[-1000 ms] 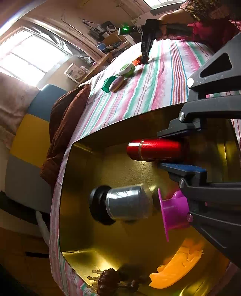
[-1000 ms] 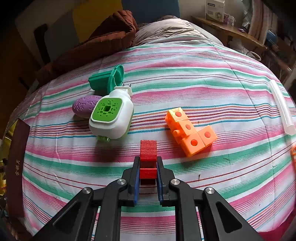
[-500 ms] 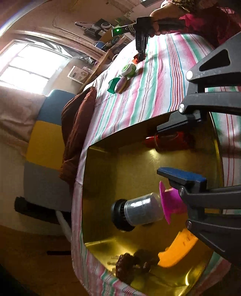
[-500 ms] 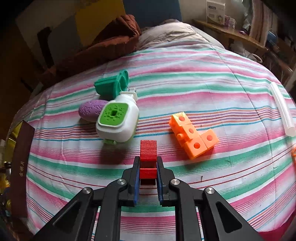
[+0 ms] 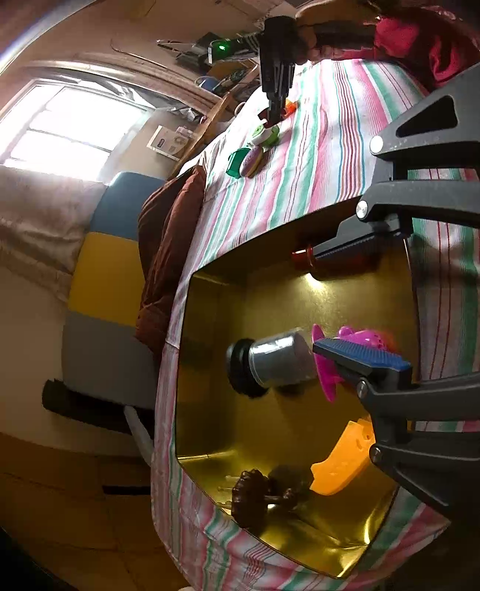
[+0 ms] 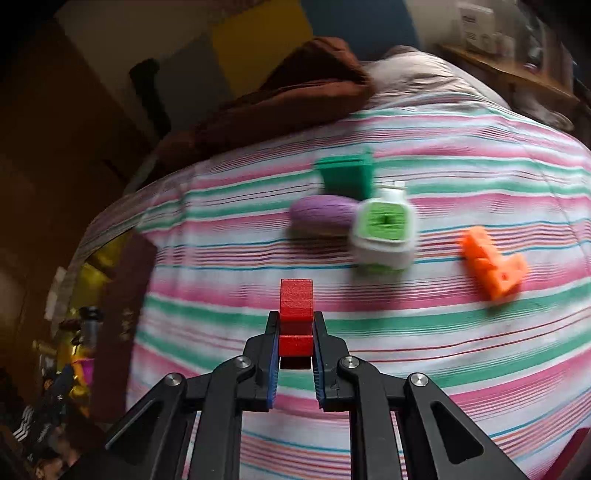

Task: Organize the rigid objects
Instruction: 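Carry the red block into the gold tray and open right tool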

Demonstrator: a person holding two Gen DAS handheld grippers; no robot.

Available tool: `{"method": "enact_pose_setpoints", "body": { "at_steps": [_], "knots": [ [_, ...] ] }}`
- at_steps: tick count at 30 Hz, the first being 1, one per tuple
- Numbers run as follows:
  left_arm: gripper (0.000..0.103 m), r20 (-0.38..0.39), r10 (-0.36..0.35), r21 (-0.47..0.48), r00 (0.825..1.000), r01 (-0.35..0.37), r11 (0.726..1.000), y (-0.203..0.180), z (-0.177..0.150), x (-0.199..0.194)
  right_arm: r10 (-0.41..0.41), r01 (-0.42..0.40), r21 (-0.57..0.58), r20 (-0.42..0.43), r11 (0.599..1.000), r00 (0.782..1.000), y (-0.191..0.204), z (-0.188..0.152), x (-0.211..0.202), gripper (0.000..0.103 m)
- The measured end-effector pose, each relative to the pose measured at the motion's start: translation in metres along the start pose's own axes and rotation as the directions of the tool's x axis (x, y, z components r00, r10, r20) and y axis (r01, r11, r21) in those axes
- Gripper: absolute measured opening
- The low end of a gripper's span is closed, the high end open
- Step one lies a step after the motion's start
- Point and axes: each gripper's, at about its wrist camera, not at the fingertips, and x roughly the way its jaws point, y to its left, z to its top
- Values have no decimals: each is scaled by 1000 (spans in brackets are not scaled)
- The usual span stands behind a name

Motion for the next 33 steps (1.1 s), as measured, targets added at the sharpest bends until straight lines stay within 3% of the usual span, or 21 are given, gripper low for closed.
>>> {"method": "enact_pose_setpoints", "body": {
  "at_steps": [14, 21, 26, 33],
  "knots": [
    [45, 31, 65, -89, 997, -62, 994, 20, 3, -10, 204, -211, -198, -56, 957, 977, 164, -4, 21, 15],
    [45, 13, 71, -101, 997, -70, 992, 23, 1, -9, 161, -184, -278, -103, 943, 982, 227, -7, 58, 15],
    [45, 21, 64, -97, 998, -61, 993, 20, 0, -13, 76, -105, -347, -96, 932, 992, 252, -8, 83, 15],
    [45, 14, 62, -91, 998, -60, 994, 18, -1, -13, -68, 36, -475, -50, 879, 996, 278, -14, 110, 16]
  ]
}}
